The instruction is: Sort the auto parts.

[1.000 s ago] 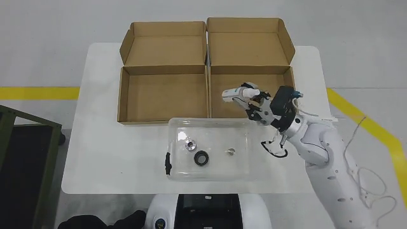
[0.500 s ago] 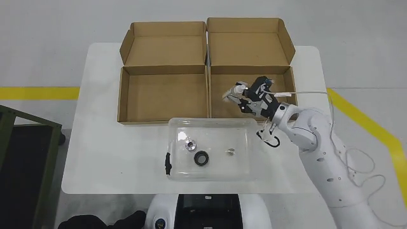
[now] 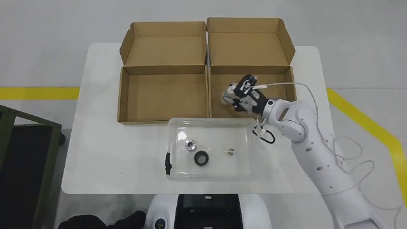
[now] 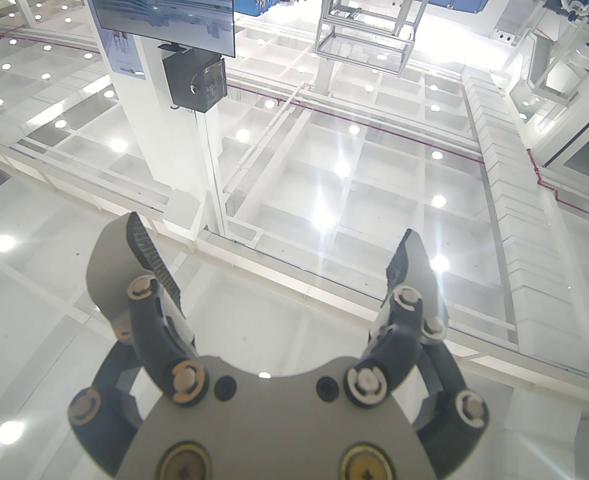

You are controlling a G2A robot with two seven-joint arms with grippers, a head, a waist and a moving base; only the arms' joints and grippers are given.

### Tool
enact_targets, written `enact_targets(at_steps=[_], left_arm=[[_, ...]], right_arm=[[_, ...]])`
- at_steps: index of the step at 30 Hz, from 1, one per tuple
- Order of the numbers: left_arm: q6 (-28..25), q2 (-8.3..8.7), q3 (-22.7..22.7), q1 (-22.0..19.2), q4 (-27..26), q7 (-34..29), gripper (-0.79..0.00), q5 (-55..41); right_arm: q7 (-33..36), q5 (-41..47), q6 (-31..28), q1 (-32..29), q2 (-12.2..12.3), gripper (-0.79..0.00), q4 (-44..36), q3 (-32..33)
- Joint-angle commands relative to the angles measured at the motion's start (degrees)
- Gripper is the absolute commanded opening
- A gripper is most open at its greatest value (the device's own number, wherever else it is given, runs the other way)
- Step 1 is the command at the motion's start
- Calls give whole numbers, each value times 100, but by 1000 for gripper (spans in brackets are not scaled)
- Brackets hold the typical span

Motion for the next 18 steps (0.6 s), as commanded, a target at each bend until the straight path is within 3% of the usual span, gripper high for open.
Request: enact_targets(at_steps=[1,10,12,14,18], left_arm=[[0,0,0,0,0,0,0,0],[0,0,0,0,0,0,0,0],[0,0,0,0,0,0,0,0],[0,0,0,0,0,0,0,0],[0,0,0,0,0,0,0,0]], right_arm=[[43,-18,22,38,-8,-650,37,-48],[121,-77,107,159,-38,-366,157,-221],[89,-118,173,138,-34,-102,100,-208],[75,-142,193,95,-21,-12,-2,-168],[59,-255,160,-50,34,0,-411,1]])
